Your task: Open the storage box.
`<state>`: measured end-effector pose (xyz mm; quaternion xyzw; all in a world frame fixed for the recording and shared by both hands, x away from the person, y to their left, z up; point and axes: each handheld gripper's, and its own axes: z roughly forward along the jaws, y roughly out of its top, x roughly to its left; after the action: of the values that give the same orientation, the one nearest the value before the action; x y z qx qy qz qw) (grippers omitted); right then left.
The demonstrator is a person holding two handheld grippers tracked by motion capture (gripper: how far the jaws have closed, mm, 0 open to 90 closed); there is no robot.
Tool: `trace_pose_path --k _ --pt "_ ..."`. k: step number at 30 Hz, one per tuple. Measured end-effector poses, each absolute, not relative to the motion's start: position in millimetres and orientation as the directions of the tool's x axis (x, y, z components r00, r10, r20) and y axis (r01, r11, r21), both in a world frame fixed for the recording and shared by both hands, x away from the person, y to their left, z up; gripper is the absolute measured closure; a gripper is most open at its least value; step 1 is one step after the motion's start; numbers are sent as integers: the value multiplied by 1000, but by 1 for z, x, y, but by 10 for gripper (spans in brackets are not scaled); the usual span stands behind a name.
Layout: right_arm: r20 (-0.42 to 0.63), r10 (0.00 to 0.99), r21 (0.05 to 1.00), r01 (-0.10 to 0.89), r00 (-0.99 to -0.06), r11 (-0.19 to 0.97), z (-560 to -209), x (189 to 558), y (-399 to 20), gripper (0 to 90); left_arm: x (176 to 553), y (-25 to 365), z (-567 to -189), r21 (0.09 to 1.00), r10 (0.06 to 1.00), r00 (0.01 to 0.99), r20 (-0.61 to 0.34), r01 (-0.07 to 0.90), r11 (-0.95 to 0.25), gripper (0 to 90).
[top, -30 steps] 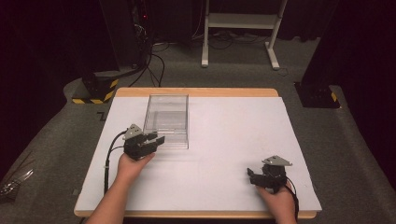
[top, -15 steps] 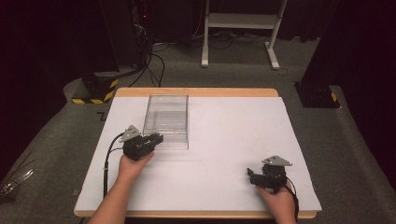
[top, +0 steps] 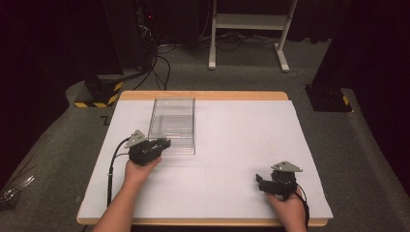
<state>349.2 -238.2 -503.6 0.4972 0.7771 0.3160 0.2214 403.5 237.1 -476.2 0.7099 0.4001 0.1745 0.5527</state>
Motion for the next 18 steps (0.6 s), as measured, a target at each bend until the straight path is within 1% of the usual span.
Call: trace_pose_path --k 6,18 --pt "-30 913 711 633 -408 306 -504 349 -238 171 404 241 -477 925 741 639 -208 375 -64 750" --pt "-29 913 711 633 -407 305 -504 349 -238 171 400 245 -478 929 735 647 -203 364 -63 782"
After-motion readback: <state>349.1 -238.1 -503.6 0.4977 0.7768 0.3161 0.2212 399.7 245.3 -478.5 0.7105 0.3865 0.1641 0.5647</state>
